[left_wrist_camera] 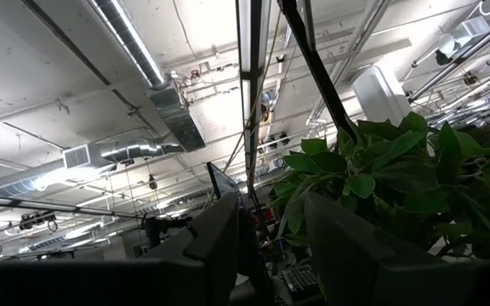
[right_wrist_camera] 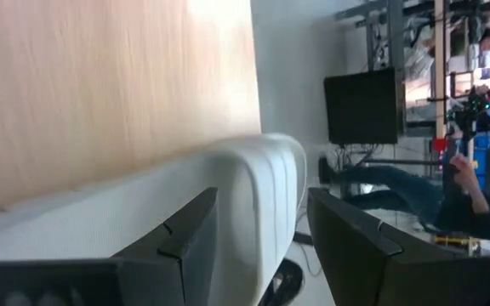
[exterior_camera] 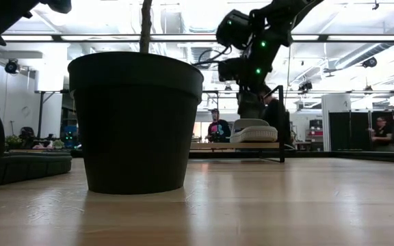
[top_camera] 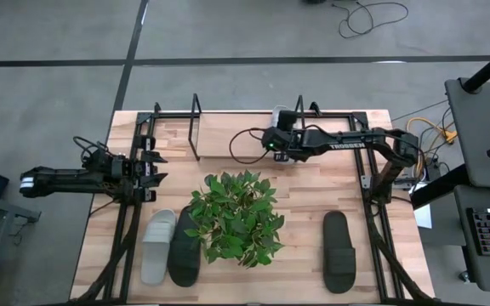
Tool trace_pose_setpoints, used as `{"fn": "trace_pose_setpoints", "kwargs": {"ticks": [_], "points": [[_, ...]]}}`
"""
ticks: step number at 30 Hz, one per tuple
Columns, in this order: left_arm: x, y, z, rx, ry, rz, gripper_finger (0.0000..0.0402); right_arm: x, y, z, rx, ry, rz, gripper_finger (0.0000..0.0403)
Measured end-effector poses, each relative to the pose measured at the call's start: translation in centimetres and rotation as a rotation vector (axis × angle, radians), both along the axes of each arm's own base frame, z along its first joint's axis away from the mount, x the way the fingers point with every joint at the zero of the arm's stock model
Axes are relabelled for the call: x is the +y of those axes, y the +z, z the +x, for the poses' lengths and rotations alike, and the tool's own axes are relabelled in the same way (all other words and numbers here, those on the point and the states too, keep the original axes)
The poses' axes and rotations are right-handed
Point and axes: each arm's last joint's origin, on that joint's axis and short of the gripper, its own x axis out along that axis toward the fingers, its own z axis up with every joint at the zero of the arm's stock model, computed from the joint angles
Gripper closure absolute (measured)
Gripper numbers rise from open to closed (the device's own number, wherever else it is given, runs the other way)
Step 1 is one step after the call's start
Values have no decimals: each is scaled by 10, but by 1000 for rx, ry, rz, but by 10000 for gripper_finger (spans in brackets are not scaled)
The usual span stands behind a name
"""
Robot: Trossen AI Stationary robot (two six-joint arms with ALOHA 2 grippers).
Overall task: Pick and place slides into the shelf
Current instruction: Put the gray slide on the shelf
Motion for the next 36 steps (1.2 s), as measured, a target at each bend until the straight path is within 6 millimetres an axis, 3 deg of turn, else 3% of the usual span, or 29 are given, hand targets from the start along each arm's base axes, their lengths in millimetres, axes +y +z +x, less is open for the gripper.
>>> {"fn": "trace_pose_setpoints", "kwargs": {"ticks": [11,21,28,32,36], "points": [[0,0,0,1,0,0,278,2,33,12,-131,30,17,252],[0,0,0,0,0,0,278,2,82,14,-207,73,-53,279],[0,0,0,3,-1,0,278,3,124,-5,-145,16,-258,281],[0,-1,0,6,0,-1,278,6,153,-26,-141,-38,-356,281],[0,0,0,6,0,-1,278,16,185,-56,-248,-66,-388,286]]}}
